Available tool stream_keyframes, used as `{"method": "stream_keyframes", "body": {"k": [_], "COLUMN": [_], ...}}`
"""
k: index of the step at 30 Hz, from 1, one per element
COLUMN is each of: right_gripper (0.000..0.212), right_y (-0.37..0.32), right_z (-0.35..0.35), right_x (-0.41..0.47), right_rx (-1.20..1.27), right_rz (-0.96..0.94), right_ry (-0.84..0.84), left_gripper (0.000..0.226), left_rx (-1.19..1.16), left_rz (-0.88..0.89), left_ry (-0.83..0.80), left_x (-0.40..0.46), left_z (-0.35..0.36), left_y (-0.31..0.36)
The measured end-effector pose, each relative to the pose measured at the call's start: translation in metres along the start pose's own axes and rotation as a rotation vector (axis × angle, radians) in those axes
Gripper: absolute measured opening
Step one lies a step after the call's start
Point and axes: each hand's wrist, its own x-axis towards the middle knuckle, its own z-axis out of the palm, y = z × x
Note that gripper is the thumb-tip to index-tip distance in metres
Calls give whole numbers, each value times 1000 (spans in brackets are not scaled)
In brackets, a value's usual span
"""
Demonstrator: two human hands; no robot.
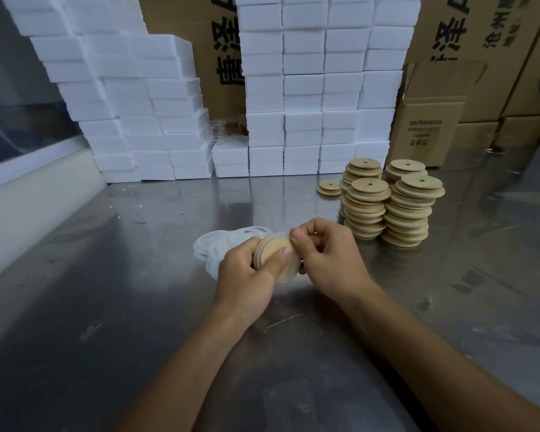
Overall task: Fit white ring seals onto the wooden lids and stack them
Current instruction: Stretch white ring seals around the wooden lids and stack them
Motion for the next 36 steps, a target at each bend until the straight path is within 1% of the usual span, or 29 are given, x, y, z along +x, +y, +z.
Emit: {"method": "stream_keyframes", "body": {"k": [2, 3, 6, 9, 11, 14, 18, 23, 27, 29, 30, 32, 34, 36], "right_gripper": [19, 18, 18, 26, 25, 23, 23, 21, 20, 18, 17, 13, 15, 17], "right_y": [-1, -2, -1, 0, 0, -1, -1, 0, 2, 2, 1, 2, 1, -1], "right_z": [-2, -4, -4, -1, 0, -2, -5, -1, 1, 2, 2, 1, 0, -1], "right_x": [1, 1, 0, -2, -3, -2, 1, -1, -2, -3, -4, -5, -6, -8], "right_rx": [69, 83, 103, 179, 217, 234, 288, 305, 351, 333, 306, 165, 18, -45], "right_rz": [58, 65, 66, 98, 111, 147, 227, 136, 171, 163, 134, -3, -139, -187], "right_ry": [-39, -65, -114, -129, -133, -127, -139, -113, -141, -110, -76, 6, 24, 20], "left_gripper": [26, 25, 10, 9, 10, 14, 10, 19, 13, 10, 9, 11, 15, 20], "left_rx": [-31, -38, -63, -111, -125, -118, -123, -145, -192, -184, -167, -109, -49, -32], "left_rz": [-29, -41, -76, -104, -96, -83, -88, -113, -117, -87, -63, -26, -14, 4], "left_ry": [-9, -13, -8, 22, 44, 33, 24, 59, 108, 96, 70, -11, -81, -89], "left_x": [0, 0, 0, 1, 1, 1, 2, 5, 5, 3, 2, 0, -2, -4], "left_z": [-1, -1, -2, -2, -2, -2, -2, -3, -1, -2, -2, -2, 0, 2], "left_y": [0, 0, -2, -4, -4, -4, -5, -9, -10, -9, -8, -7, -4, -2]}}
